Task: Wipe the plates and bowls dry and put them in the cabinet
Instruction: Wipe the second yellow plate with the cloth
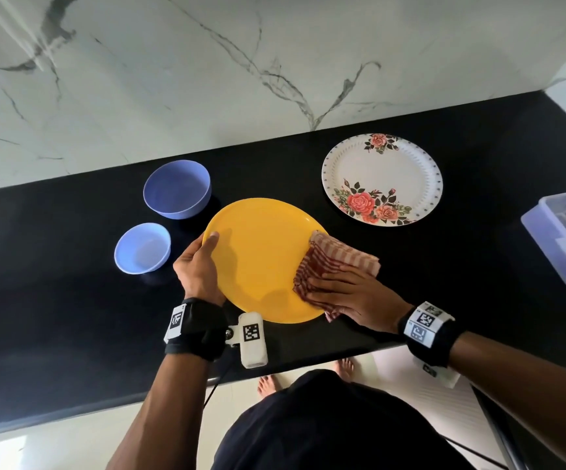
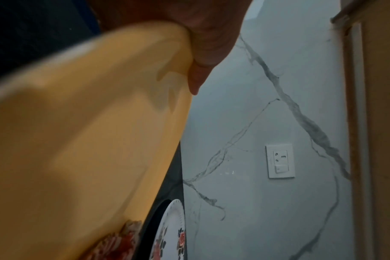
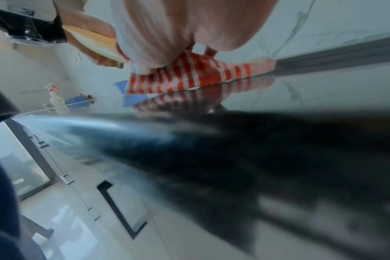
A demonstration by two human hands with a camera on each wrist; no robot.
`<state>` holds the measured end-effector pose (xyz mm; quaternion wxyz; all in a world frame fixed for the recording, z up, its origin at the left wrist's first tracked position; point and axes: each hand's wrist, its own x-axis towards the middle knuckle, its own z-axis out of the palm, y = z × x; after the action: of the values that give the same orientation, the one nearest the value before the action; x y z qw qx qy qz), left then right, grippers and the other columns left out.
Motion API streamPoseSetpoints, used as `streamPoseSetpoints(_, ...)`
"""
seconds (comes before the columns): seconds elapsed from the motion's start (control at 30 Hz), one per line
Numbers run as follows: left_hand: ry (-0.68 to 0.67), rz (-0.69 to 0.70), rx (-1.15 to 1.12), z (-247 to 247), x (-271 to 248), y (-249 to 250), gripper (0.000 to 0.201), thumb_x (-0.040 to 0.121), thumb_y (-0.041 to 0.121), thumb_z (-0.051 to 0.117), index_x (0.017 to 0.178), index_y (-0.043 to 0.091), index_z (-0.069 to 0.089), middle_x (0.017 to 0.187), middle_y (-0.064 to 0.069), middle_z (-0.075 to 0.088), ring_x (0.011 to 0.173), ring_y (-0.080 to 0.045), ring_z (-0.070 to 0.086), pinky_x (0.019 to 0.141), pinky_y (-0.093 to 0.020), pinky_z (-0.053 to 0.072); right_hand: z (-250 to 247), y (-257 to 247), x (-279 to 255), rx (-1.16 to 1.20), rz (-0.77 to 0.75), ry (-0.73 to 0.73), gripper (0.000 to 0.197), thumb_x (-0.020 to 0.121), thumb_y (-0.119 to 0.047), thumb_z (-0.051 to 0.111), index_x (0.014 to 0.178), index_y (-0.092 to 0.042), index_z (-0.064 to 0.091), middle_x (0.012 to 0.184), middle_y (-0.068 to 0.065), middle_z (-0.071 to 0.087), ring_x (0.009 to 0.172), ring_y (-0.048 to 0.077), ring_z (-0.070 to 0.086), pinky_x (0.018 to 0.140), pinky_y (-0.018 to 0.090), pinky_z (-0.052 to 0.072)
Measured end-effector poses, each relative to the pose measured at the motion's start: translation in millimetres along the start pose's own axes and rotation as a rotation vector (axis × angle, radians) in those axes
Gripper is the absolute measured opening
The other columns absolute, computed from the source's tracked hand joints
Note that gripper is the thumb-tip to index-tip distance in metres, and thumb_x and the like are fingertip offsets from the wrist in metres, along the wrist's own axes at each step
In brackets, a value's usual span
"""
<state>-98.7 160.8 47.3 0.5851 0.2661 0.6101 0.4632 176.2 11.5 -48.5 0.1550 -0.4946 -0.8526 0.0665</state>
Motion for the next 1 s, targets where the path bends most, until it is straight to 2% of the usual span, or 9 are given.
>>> streamPoseSetpoints(0.13,0.016,-0.061,-0.019,-1.3,-4.1,10.3,0.008,0.092,0.017,0.079,0.096,0.021,0.073,0.099,0.006,0.070,0.091,-0.008,0.063,0.098,-0.039,0.050,6.7,-25.9,8.0,-0.030,-0.017,0.285,0.041,0.101,-0.030,0.054,0.142,-0.028,0.050,0.147,-0.005,0.053,0.114,0.022,0.056,0.097,0.045,0.049)
streamPoseSetpoints(0.27,0.033,-0.066,-0.031,9.3,-12.0,17.1,0.007,0.092,0.021,0.079,0.095,0.023,0.073,0.106,0.001,0.073,0.106,-0.022,0.068,0.097,-0.042,0.054,-0.4,-52.7,30.1,-0.073,-0.087,0.341,0.033,0.109,-0.037,0.041,0.137,-0.023,0.052,0.139,0.001,0.059,0.102,0.023,0.057,0.087,0.040,0.050)
streamPoseSetpoints(0.4,0.074,-0.032,-0.059,25.7,-19.6,22.2,0.004,0.096,0.021,0.073,0.100,0.022,0.072,0.103,0.002,0.072,0.106,-0.024,0.068,0.094,-0.044,0.056,-12.2,-73.4,57.4,-0.067,-0.020,0.461,0.028,0.100,-0.029,0.058,0.126,-0.018,0.056,0.119,0.004,0.071,0.091,0.026,0.066,0.077,0.041,0.053)
streamPoseSetpoints(0.5,0.073,-0.079,0.010,24.7,-17.3,29.6,0.028,0.091,0.031,0.072,0.118,0.023,0.066,0.122,-0.004,0.068,0.119,-0.029,0.063,0.100,-0.051,0.054,-27.4,-67.0,66.4,-0.077,-0.008,0.497,0.024,0.099,-0.026,0.054,0.122,-0.017,0.057,0.112,0.004,0.072,0.088,0.026,0.066,0.075,0.042,0.051)
streamPoseSetpoints(0.6,-0.037,-0.226,0.101,14.4,-12.7,39.7,0.053,0.080,0.036,0.074,0.129,0.026,0.058,0.129,-0.008,0.064,0.117,-0.034,0.062,0.093,-0.049,0.057,-47.9,-49.2,64.4,-0.096,-0.077,0.504,0.021,0.098,-0.023,0.053,0.118,-0.017,0.058,0.109,0.004,0.073,0.087,0.023,0.062,0.078,0.039,0.045)
streamPoseSetpoints(0.67,-0.115,-0.279,0.120,9.4,-10.7,45.2,0.049,0.091,0.034,0.071,0.136,0.024,0.054,0.126,-0.011,0.065,0.113,-0.036,0.064,0.094,-0.050,0.057,-63.1,-38.4,58.8,-0.112,-0.160,0.503,0.020,0.098,-0.017,0.057,0.117,-0.016,0.059,0.109,0.003,0.074,0.089,0.020,0.059,0.081,0.036,0.042)
streamPoseSetpoints(0.83,-0.107,-0.234,0.142,18.6,-18.1,47.1,0.044,0.108,0.039,0.054,0.146,0.018,0.049,0.116,-0.007,0.068,0.100,-0.028,0.066,0.073,-0.040,0.055,-76.8,-16.5,49.2,-0.157,-0.219,0.507,0.027,0.092,-0.013,0.068,0.117,-0.016,0.060,0.111,0.003,0.074,0.093,0.020,0.062,0.083,0.039,0.044)
streamPoseSetpoints(0.9,-0.073,-0.232,0.107,29.0,-27.3,42.5,0.040,0.110,0.042,0.048,0.144,0.021,0.049,0.111,-0.005,0.066,0.098,-0.028,0.065,0.075,-0.041,0.056,-72.1,-16.1,52.4,-0.150,-0.141,0.568,0.019,0.096,-0.016,0.063,0.114,-0.017,0.059,0.109,0.003,0.075,0.094,0.021,0.060,0.081,0.042,0.045)
streamPoseSetpoints(1.0,-0.032,-0.197,0.058,39.5,-35.9,30.4,0.049,0.109,0.050,0.044,0.143,0.016,0.051,0.119,-0.007,0.066,0.109,-0.032,0.065,0.096,-0.052,0.057,-60.4,-27.1,59.3,-0.168,-0.051,0.649,0.011,0.101,-0.019,0.053,0.111,-0.018,0.059,0.106,0.002,0.075,0.092,0.021,0.057,0.079,0.043,0.043)
